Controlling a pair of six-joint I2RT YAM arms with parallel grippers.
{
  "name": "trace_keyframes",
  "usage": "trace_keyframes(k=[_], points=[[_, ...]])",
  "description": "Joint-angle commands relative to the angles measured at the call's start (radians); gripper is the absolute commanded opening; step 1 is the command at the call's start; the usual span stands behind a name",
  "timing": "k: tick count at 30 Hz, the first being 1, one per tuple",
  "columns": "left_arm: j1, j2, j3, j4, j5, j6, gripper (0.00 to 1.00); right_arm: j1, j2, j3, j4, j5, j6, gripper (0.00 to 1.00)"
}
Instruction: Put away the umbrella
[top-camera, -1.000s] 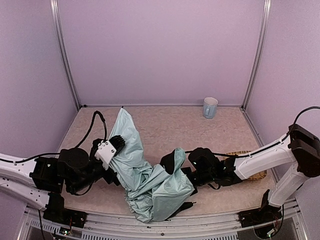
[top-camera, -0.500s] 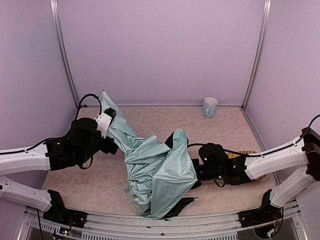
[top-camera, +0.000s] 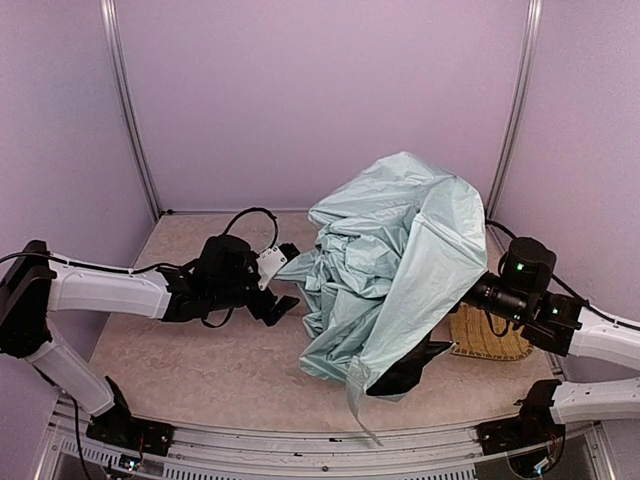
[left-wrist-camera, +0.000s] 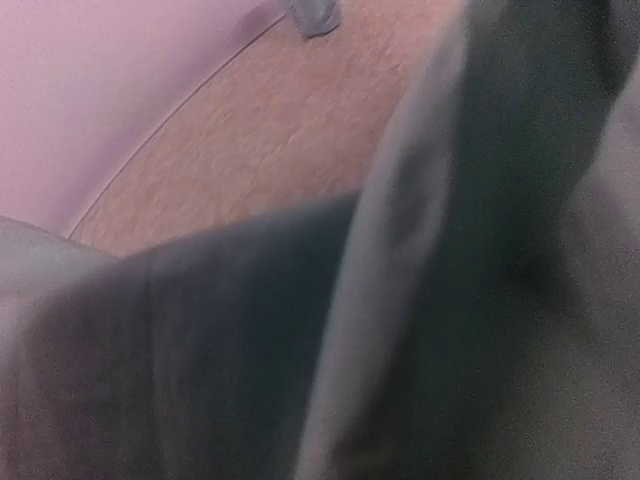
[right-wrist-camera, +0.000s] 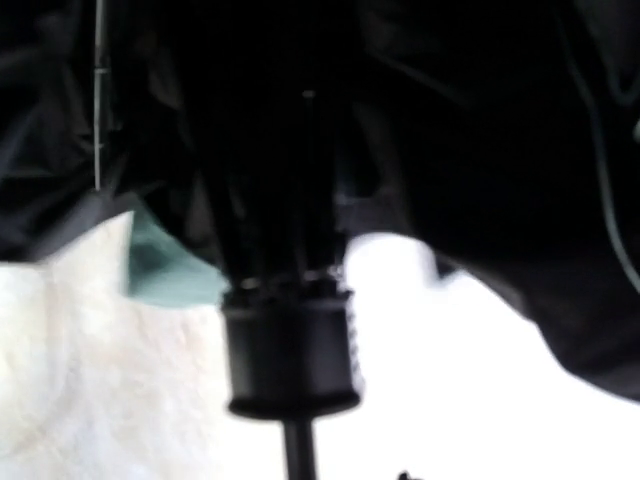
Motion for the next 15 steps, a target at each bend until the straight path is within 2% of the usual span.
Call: trace_keyframes(k=[1, 5, 10, 15], points=[[0.047, -0.033, -0.024, 0.144, 0.327, 0.122, 0.99, -0.113, -0.033, 0.127, -0.058, -0.040, 0.027, 0.00], [0.100, -0.040, -0.077, 0.208, 0.410, 0.085, 0.99, -0.201, -0.019, 0.200, -0.086, -0.102, 0.026, 0.00], [0.131, -0.023, -0.153, 0.304, 0.407, 0.060, 0.99, -0.273, 0.025, 0.300, -0.133, -0.194, 0.014, 0.00], [0.090, -0.022, -0.072, 0.234, 0.446, 0.065, 0.99, -0.299, 0.080, 0.336, -0.127, -0.239, 0.014, 0.00]])
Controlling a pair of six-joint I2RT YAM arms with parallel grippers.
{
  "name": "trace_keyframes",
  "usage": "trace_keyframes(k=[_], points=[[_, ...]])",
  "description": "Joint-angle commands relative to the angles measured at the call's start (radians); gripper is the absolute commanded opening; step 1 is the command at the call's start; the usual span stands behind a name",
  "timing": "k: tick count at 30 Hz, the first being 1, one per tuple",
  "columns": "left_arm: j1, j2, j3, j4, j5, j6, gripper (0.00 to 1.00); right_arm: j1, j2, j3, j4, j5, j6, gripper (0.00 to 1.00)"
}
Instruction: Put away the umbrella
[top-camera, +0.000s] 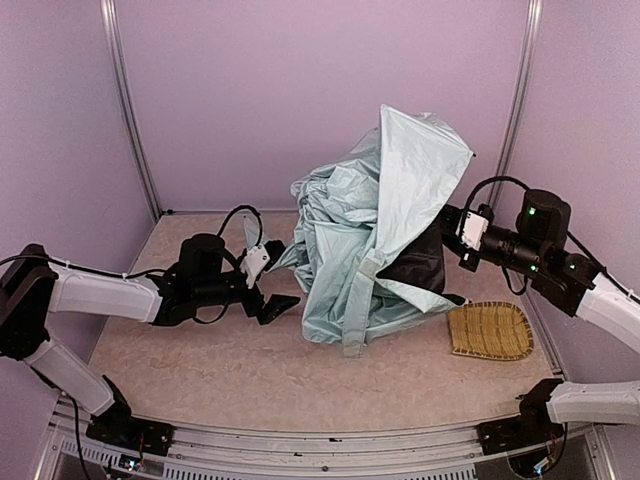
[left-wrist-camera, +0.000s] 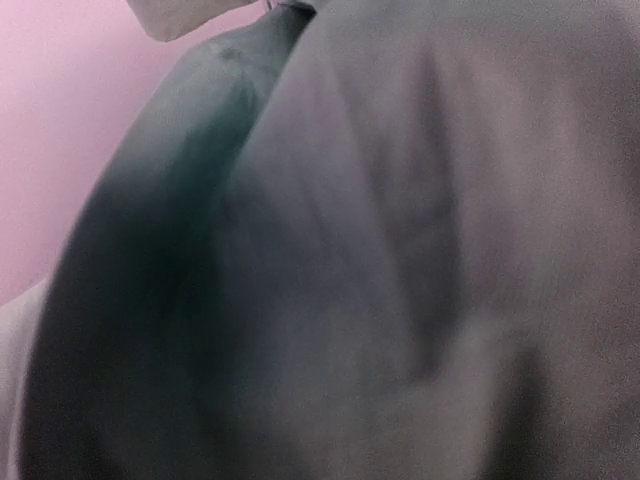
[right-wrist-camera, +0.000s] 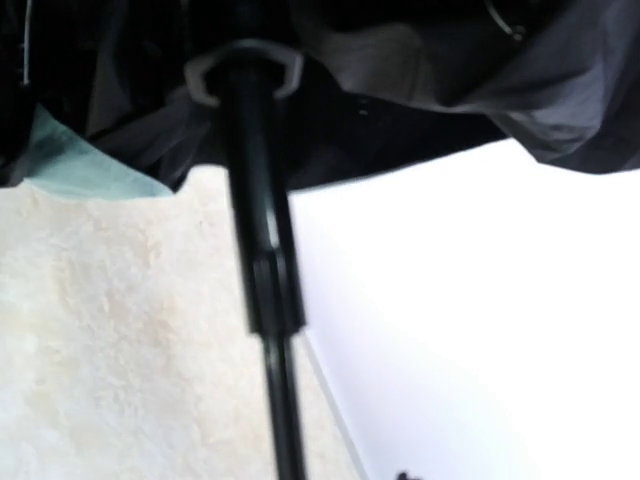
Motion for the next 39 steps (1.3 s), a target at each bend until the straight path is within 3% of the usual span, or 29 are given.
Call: trace_keyframes(k=[1, 4, 8, 11, 15, 20, 22, 28, 35, 39], points=[[-0.047, -0.002, 0.093, -0.096, 0.042, 0.022, 0.99, -0.040, 0.023, 0.064, 0.102, -0.056, 0.053, 0.00], [-0.088, -0.004, 0.238, -0.261, -0.022, 0.005, 0.99, -0.041, 0.050, 0.001, 0.086, -0.104, 0.053, 0.00], [-0.038, 0.033, 0.341, -0.442, -0.172, -0.096, 0.99, -0.041, 0.070, -0.070, 0.071, 0.029, 0.135, 0.00], [0.039, 0.052, 0.329, -0.479, -0.302, -0.235, 0.99, -0.041, 0.110, -0.106, 0.133, 0.304, 0.241, 0.50], [0.072, 0.021, 0.288, -0.419, -0.326, -0.253, 0.99, -0.041, 0.123, -0.165, 0.211, 0.478, 0.312, 0.98], [0.015, 0.008, 0.318, -0.453, -0.265, -0.156, 0.99, -0.049, 0.129, -0.172, 0.211, 0.633, 0.333, 1.00], [0.011, 0.008, 0.311, -0.461, -0.246, -0.166, 0.99, -0.049, 0.115, -0.171, 0.184, 0.553, 0.328, 1.00], [-0.044, -0.036, 0.258, -0.440, -0.231, -0.222, 0.98, -0.039, 0.159, -0.040, -0.101, 0.082, 0.332, 1.00], [-0.243, -0.098, 0.212, -0.369, -0.264, -0.175, 0.98, -0.041, 0.437, 0.287, -0.363, 0.010, 0.441, 1.00], [-0.295, -0.143, 0.161, -0.323, -0.251, -0.161, 0.98, -0.039, 0.600, 0.438, -0.435, -0.066, 0.452, 0.98]])
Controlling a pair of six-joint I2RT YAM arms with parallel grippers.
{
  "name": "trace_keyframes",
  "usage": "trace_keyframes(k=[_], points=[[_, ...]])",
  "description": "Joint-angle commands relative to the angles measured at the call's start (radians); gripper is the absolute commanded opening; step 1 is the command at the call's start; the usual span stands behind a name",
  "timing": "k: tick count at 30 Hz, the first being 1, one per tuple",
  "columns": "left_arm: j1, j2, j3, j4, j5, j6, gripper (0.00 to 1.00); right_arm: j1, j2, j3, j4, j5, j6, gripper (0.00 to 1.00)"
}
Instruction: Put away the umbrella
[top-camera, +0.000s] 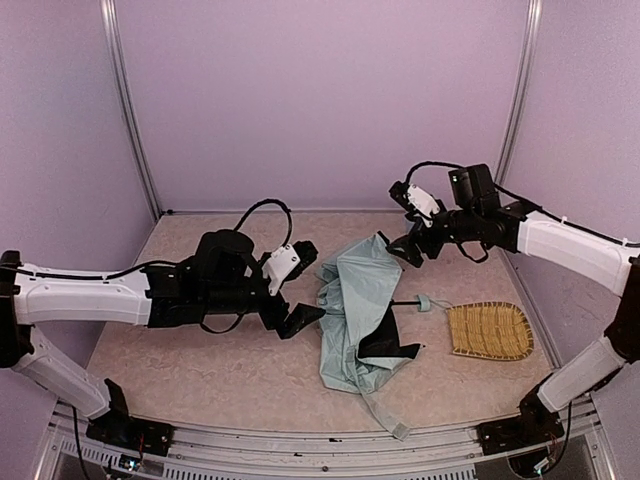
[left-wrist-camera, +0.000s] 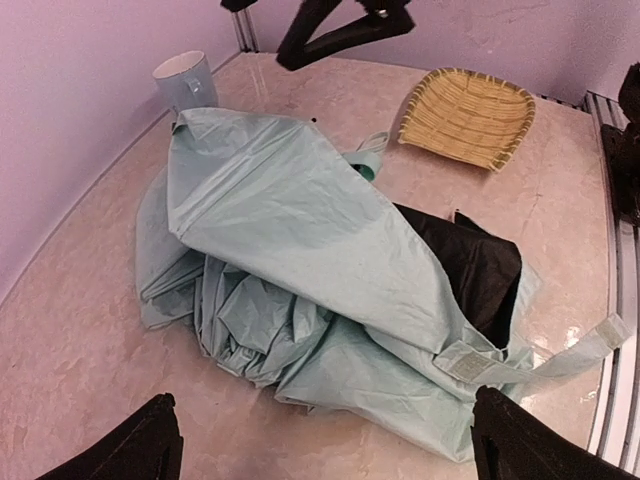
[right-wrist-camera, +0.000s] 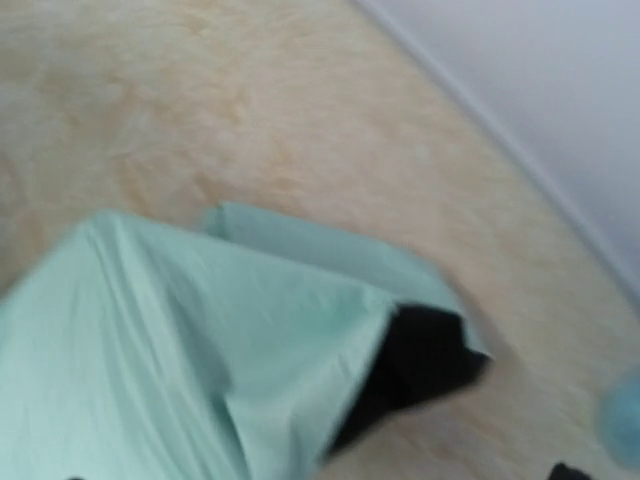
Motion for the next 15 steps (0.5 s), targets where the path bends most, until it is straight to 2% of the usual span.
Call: trace_keyframes(k=[1, 8, 11, 15], points=[[-0.026, -0.069, -0.068, 0.093, 0.012, 0.009, 0.98, 0.006, 0.144, 0.120, -0.146, -0.103, 0.045, 0.98], [-0.028, -0.095, -0.112, 0.110, 0.006, -0.018, 0.98, 0.061, 0.400, 0.211, -0.235, -0.066, -0.079, 1.00], [-0.029, -0.083, -0.111, 0.094, -0.008, -0.012, 0.98, 0.097, 0.475, 0.194, -0.271, -0.095, -0.092, 1.00], [-0.028, -0.070, -0.114, 0.093, -0.001, -0.005, 0.99, 0.199, 0.580, 0.163, -0.237, -0.061, -0.119, 1.00]])
